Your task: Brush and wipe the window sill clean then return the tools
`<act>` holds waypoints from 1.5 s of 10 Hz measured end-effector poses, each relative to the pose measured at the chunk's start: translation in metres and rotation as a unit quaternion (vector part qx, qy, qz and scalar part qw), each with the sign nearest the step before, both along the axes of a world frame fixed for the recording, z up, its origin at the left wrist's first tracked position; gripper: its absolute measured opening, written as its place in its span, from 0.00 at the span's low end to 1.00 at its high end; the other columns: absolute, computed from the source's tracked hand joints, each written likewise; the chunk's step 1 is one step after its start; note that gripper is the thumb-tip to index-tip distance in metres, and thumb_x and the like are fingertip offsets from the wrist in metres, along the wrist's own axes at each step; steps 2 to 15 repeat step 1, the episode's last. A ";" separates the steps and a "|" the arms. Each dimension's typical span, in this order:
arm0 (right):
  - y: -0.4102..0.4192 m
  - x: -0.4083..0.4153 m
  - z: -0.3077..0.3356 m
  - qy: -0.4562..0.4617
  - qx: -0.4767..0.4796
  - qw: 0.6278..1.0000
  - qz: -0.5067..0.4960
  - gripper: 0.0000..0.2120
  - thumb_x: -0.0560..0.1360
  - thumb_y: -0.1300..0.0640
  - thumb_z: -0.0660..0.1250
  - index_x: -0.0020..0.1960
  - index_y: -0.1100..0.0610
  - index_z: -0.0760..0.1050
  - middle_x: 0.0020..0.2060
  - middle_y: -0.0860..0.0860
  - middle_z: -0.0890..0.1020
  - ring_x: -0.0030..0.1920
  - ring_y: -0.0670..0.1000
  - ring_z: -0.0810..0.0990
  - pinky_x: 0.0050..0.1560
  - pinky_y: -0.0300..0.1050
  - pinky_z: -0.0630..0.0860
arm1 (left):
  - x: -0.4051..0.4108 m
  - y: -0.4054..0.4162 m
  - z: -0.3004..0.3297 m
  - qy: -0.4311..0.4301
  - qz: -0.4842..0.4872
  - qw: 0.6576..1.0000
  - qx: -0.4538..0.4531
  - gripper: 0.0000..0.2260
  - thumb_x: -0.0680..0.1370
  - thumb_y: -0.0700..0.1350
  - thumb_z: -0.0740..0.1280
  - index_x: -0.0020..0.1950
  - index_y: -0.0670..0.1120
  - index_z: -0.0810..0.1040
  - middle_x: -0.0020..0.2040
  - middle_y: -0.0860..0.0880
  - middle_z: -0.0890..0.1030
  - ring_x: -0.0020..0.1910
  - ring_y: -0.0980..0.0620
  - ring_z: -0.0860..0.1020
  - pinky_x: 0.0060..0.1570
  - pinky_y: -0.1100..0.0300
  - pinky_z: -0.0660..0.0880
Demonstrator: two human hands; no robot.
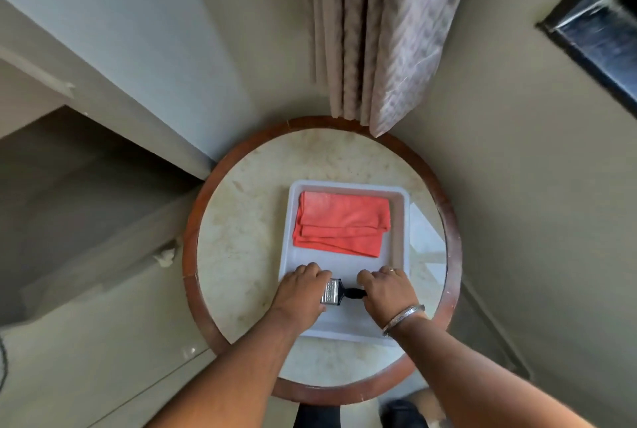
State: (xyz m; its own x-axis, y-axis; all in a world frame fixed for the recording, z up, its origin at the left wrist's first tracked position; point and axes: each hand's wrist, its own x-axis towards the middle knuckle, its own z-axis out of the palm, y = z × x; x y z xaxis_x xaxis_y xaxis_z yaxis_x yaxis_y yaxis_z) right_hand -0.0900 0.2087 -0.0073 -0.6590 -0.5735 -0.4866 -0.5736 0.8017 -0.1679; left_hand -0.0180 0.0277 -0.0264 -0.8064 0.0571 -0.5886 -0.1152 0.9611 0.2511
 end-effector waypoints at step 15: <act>-0.004 0.001 -0.002 -0.017 0.011 1.000 -0.014 0.10 0.64 0.63 0.68 0.45 0.56 0.77 0.32 0.54 0.83 0.40 0.60 0.80 0.41 0.50 0.73 | 0.000 0.001 0.001 0.007 0.016 1.000 0.015 0.35 0.75 0.51 0.74 0.78 0.51 0.62 0.71 0.49 0.67 0.70 0.47 0.67 0.68 0.54 0.65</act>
